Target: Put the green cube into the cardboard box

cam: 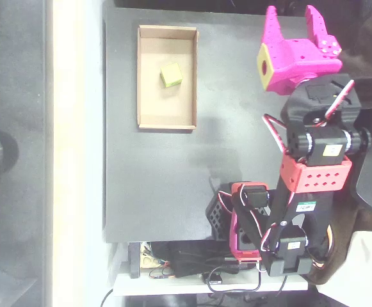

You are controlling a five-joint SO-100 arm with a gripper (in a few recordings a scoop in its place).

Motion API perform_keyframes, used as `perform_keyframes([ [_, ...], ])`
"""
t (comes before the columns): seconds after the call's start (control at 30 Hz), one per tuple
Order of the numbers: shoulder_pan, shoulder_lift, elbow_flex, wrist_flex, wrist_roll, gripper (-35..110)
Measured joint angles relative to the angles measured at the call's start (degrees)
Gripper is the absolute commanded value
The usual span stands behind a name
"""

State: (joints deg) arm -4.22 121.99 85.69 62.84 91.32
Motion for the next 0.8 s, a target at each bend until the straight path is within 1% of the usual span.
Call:
perform_keyframes([
  [0.1,0.70,1.49,0.53,0.00,0.00,7],
  [0.23,0.53,5.71,7.65,0.00,-0.09,5],
  [0.37,1.14,12.39,18.63,0.00,-0.09,5],
  [0.8,0.88,43.51,56.78,0.00,-0.09,5],
])
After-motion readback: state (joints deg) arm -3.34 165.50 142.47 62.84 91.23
